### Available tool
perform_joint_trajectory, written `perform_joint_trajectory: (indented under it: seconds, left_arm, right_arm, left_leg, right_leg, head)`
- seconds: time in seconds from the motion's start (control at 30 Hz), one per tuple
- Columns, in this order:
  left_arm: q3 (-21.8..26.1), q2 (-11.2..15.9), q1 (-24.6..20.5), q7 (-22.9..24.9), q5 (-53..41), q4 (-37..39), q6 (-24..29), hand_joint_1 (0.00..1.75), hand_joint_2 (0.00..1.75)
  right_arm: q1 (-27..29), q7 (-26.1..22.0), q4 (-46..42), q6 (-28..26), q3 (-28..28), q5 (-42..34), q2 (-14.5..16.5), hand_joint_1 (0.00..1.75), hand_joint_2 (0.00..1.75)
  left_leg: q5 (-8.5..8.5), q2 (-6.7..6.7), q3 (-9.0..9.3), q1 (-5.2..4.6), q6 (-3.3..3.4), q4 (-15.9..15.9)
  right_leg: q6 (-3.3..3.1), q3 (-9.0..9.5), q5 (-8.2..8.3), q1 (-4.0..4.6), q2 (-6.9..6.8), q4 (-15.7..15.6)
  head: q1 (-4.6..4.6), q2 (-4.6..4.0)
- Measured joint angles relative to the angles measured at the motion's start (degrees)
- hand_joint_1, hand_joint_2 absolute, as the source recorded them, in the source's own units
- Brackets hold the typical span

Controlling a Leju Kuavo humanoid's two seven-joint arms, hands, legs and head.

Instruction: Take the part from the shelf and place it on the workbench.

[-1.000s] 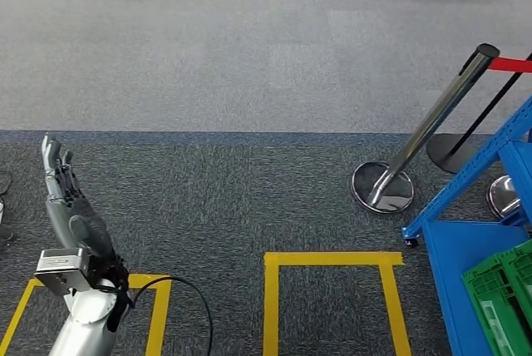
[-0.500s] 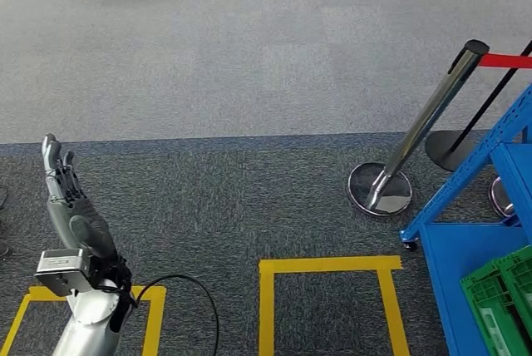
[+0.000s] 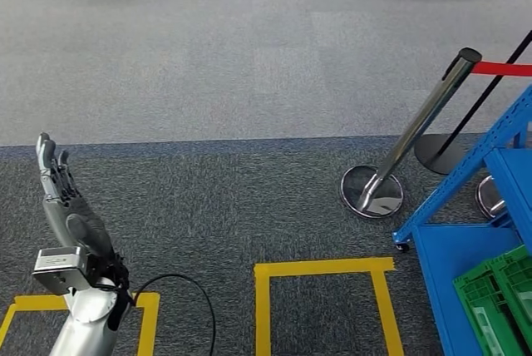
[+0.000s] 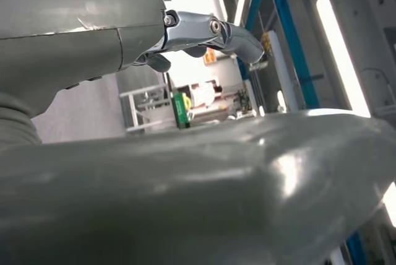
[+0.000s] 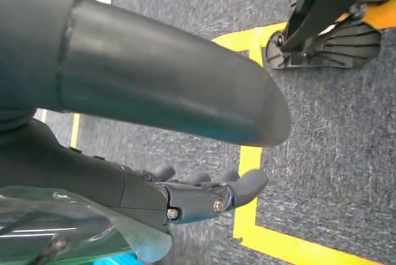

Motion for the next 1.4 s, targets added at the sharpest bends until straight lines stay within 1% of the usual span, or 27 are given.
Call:
perform_joint_trajectory:
  seconds: [0.03, 0.07, 0.1, 0.17, 0.23, 0.3, 0.37, 0.43, 0.5, 0.53, 0.57, 0.6, 0.67, 0.7, 0.77, 0.83, 0.87, 0.93, 1.0, 1.03, 1.07, 1.1, 1.17, 1.23, 1.27, 1.33, 1.4]
  left_arm:
    - [0.00, -0.05, 0.05, 0.01, 0.01, 0.03, 0.01, 0.00, 0.00]
    - [0.00, -0.12, 0.07, 0.01, 0.01, 0.06, 0.01, 0.00, 0.00]
    - [0.00, -0.19, 0.09, 0.01, 0.02, 0.08, 0.01, 0.00, 0.00]
    - [0.01, -0.28, 0.08, 0.01, 0.02, 0.08, 0.01, 0.00, 0.00]
    - [0.02, -0.28, 0.06, 0.00, 0.01, 0.08, 0.03, 0.00, 0.00]
    - [0.02, -0.28, 0.06, 0.01, -0.02, 0.08, 0.07, 0.00, 0.00]
    - [0.01, -0.29, 0.05, 0.02, -0.08, 0.08, 0.13, 0.00, 0.00]
    - [-0.01, -0.27, 0.07, 0.08, -0.20, 0.11, 0.20, 0.00, 0.00]
    - [-0.02, -0.25, 0.15, 0.14, -0.36, 0.25, 0.25, 0.00, 0.00]
    - [-0.02, -0.25, 0.19, 0.16, -0.45, 0.36, 0.26, 0.00, 0.00]
    - [-0.03, -0.25, 0.21, 0.17, -0.54, 0.47, 0.26, 0.00, 0.00]
    - [-0.03, -0.24, 0.22, 0.21, -0.63, 0.55, 0.27, 0.00, 0.00]
    - [-0.05, -0.23, 0.17, 0.31, -0.76, 0.63, 0.27, 0.00, 0.00]
    - [-0.07, -0.22, 0.12, 0.37, -0.82, 0.63, 0.27, 0.00, 0.00]
    - [-0.11, -0.22, 0.05, 0.46, -0.94, 0.67, 0.27, 0.00, 0.00]
    - [-0.19, -0.23, 0.01, 0.57, -1.09, 0.73, 0.27, 0.00, 0.00]
    - [-0.23, -0.24, -0.05, 0.65, -1.17, 0.74, 0.26, 0.00, 0.00]
    - [-0.37, -0.26, -0.09, 0.86, -1.29, 0.76, 0.22, 0.00, 0.00]
    - [-0.49, -0.25, -0.01, 1.03, -1.33, 0.84, 0.18, 0.00, 0.00]
    - [-0.52, -0.25, 0.04, 1.11, -1.33, 0.92, 0.16, 0.00, 0.00]
    - [-0.56, -0.25, 0.05, 1.14, -1.34, 0.98, 0.15, 0.00, 0.00]
    - [-0.58, -0.25, 0.04, 1.17, -1.34, 1.03, 0.14, 0.00, 0.00]
    - [-0.61, -0.25, 0.03, 1.17, -1.37, 1.07, 0.09, 0.00, 0.00]
    - [-0.61, -0.23, -0.01, 1.17, -1.41, 1.07, 0.02, 0.00, 0.00]
    - [-0.62, -0.22, -0.03, 1.17, -1.44, 1.07, -0.01, 0.00, 0.00]
    - [-0.68, -0.22, -0.08, 1.17, -1.48, 1.07, -0.08, 0.00, 0.00]
    - [-0.75, -0.22, -0.18, 1.17, -1.51, 1.07, -0.12, 0.00, 0.00]
  right_arm:
    - [0.08, 0.05, 0.00, -0.01, -0.01, -0.03, 0.00, 0.00, 0.00]
    - [0.17, 0.14, 0.00, -0.02, -0.01, -0.05, -0.02, 0.00, 0.00]
    - [0.23, 0.22, 0.00, -0.03, -0.02, -0.07, -0.04, 0.00, 0.00]
    - [0.16, 0.34, 0.00, -0.04, -0.03, -0.09, -0.08, 0.00, 0.00]
    - [-0.03, 0.37, 0.00, -0.03, -0.04, -0.09, -0.06, 0.00, 0.00]
    - [-0.08, 0.44, 0.00, -0.03, -0.04, -0.11, -0.04, 0.00, 0.00]
    - [-0.04, 0.66, 0.00, -0.03, -0.06, -0.15, -0.04, 0.00, 0.00]
    - [-0.08, 0.91, 0.00, -0.05, -0.08, -0.20, -0.05, 0.00, 0.00]
    - [-0.10, 1.20, 0.00, -0.09, -0.12, -0.23, -0.06, 0.00, 0.00]
    - [-0.08, 1.39, 0.00, -0.09, -0.14, -0.24, -0.07, 0.00, 0.00]
    - [-0.06, 1.61, 0.00, -0.09, -0.15, -0.24, -0.07, 0.00, 0.00]
    - [-0.05, 1.79, 0.00, -0.08, -0.15, -0.24, -0.07, 0.00, 0.00]
    - [-0.05, 2.04, 0.00, -0.01, -0.15, -0.24, -0.05, 0.00, 0.00]
    - [-0.10, 2.16, 0.00, 0.02, -0.15, -0.24, -0.04, 0.00, 0.00]
    - [-0.16, 2.43, 0.00, 0.04, -0.15, -0.24, -0.02, 0.00, 0.00]
    - [-0.06, 2.70, 0.00, 0.05, -0.15, -0.24, -0.03, 0.00, 0.00]
    - [0.03, 2.81, 0.00, 0.06, -0.16, -0.24, -0.04, 0.00, 0.00]
    - [0.04, 2.98, 0.00, 0.07, -0.17, -0.23, -0.05, 0.00, 0.00]
    - [-0.04, 3.09, 0.00, 0.08, -0.17, -0.21, -0.04, 0.00, 0.00]
    - [-0.03, 3.19, 0.00, 0.08, -0.17, -0.20, -0.04, 0.00, 0.00]
    - [0.01, 3.31, 0.00, 0.08, -0.17, -0.20, -0.05, 0.00, 0.00]
    - [0.07, 3.43, 0.00, 0.07, -0.17, -0.20, -0.05, 0.00, 0.00]
    - [0.11, 3.63, 0.00, 0.07, -0.19, -0.19, -0.08, 0.00, 0.00]
    - [-0.03, 3.80, 0.00, 0.08, -0.19, -0.15, -0.08, 0.00, 0.00]
    - [-0.08, 3.87, 0.00, 0.08, -0.19, -0.14, -0.07, 0.00, 0.00]
    - [-0.06, 3.96, 0.00, 0.09, -0.19, -0.11, -0.07, 0.00, 0.00]
    - [-0.04, 4.04, 0.00, 0.12, -0.19, -0.09, -0.07, 0.00, 0.00]
  left_leg:
    - [-0.07, 0.22, 0.00, 0.02, 0.00, 0.01]
    - [-0.13, 0.39, 0.03, 0.06, -0.04, 0.03]
    - [-0.21, 0.55, 0.08, 0.14, -0.16, 0.09]
    - [-0.53, 0.86, 0.13, 0.13, -0.66, 0.49]
    - [-0.79, 1.14, 0.06, -0.07, -1.27, 0.93]
    - [-0.81, 1.52, 0.06, -0.11, -1.73, 1.03]
    - [-1.78, 1.23, -0.27, 0.11, -2.33, 2.07]
    - [-4.95, 0.33, -2.33, 0.39, -2.92, 7.11]
    - [-8.44, -0.06, -5.67, 0.56, -3.15, 14.82]
    - [-9.03, -0.09, -6.70, 0.61, -3.14, 17.20]
    - [-8.52, -0.13, -6.79, 0.63, -3.04, 17.53]
    - [-7.01, -0.26, -5.87, 0.64, -2.88, 15.67]
    - [-3.19, -1.53, -2.18, 0.64, -2.41, 8.09]
    - [-2.12, -2.31, -0.61, 0.64, -2.24, 4.67]
    - [-1.78, -3.24, 0.67, 0.49, -2.02, 1.58]
    - [-1.57, -2.63, 0.75, 0.44, -1.60, 1.01]
    - [-1.38, -2.23, 0.85, 0.50, -1.28, 0.69]
    - [-1.06, -1.34, 1.00, 0.65, -0.72, 0.17]
    - [-1.08, -0.42, 0.94, 0.50, -0.54, 0.16]
    - [-1.10, 0.09, 0.92, 0.43, -0.51, 0.17]
    - [-1.12, 0.56, 0.91, 0.39, -0.49, 0.18]
    - [-1.14, 0.98, 0.92, 0.39, -0.50, 0.20]
    - [-1.26, 1.78, 0.98, 0.39, -0.69, 0.31]
    - [-1.52, 2.36, 0.93, 0.12, -1.16, 0.63]
    - [-1.58, 2.60, 0.90, -0.03, -1.39, 0.74]
    - [-1.64, 3.13, 0.92, -0.08, -1.84, 0.83]
    - [-2.90, 2.49, 0.51, 0.16, -2.46, 2.25]
  right_leg:
    - [0.23, -1.06, -0.06, -0.16, -0.06, 1.67]
    - [0.44, -1.04, 0.96, -0.30, -0.18, 1.19]
    - [0.60, 0.16, 2.89, -0.45, -0.45, -1.54]
    - [0.80, 4.00, 6.35, -0.60, -1.76, -9.53]
    - [0.27, 6.15, 7.25, -0.52, -2.40, -13.50]
    - [-0.60, 6.30, 7.31, -0.39, -1.77, -13.52]
    - [-1.27, 6.31, 7.59, -0.46, -1.21, -13.62]
    - [-1.81, 6.30, 7.78, -0.54, -0.60, -13.71]
    - [-2.02, 6.20, 7.84, -0.45, 0.12, -13.70]
    - [-2.05, 6.18, 7.85, -0.41, 0.55, -13.69]
    - [-2.05, 6.19, 7.86, -0.39, 1.01, -13.68]
    - [-2.05, 6.26, 7.87, -0.38, 1.49, -13.67]
    - [-1.96, 6.38, 7.88, -0.38, 2.41, -13.64]
    - [-1.79, 6.28, 7.91, -0.38, 2.85, -13.57]
    - [-1.18, 5.82, 8.09, -0.53, 3.55, -13.53]
    - [-0.44, 5.37, 8.21, -0.78, 3.93, -13.59]
    - [-0.19, 5.02, 7.85, -0.76, 3.46, -13.18]
    - [0.13, 2.88, 5.37, -0.62, 1.65, -9.18]
    - [0.42, -0.76, 1.83, -0.55, 0.27, -1.60]
    - [0.56, -2.24, 0.88, -0.57, 0.04, 1.46]
    - [0.66, -2.76, 1.01, -0.58, -0.07, 2.54]
    - [0.70, -2.12, 2.18, -0.58, -0.21, 1.32]
    - [0.69, 1.82, 5.78, -0.56, -1.35, -6.26]
    - [0.17, 5.34, 7.67, -0.42, -2.54, -12.61]
    - [-0.15, 5.95, 7.71, -0.32, -2.77, -13.70]
    - [-0.90, 6.03, 7.83, -0.22, -2.03, -13.80]
    - [-1.52, 6.09, 8.09, -0.35, -1.32, -13.97]
  head:
    - [-0.01, 0.00]
    - [0.00, 0.00]
    - [0.01, 0.00]
    - [0.07, 0.00]
    - [0.07, 0.00]
    - [0.03, 0.00]
    - [-0.01, 0.00]
    - [-0.12, 0.00]
    - [-0.17, 0.00]
    - [-0.18, 0.00]
    - [-0.17, 0.00]
    - [-0.18, 0.00]
    - [-0.17, 0.00]
    - [-0.16, 0.00]
    - [-0.14, 0.00]
    - [-0.14, 0.00]
    - [-0.11, 0.00]
    - [0.03, 0.00]
    - [0.11, 0.00]
    - [0.09, 0.00]
    - [0.10, 0.00]
    - [0.11, 0.00]
    - [0.13, 0.00]
    - [0.05, 0.00]
    - [-0.03, 0.00]
    - [-0.14, 0.00]
    - [-0.28, 0.00]
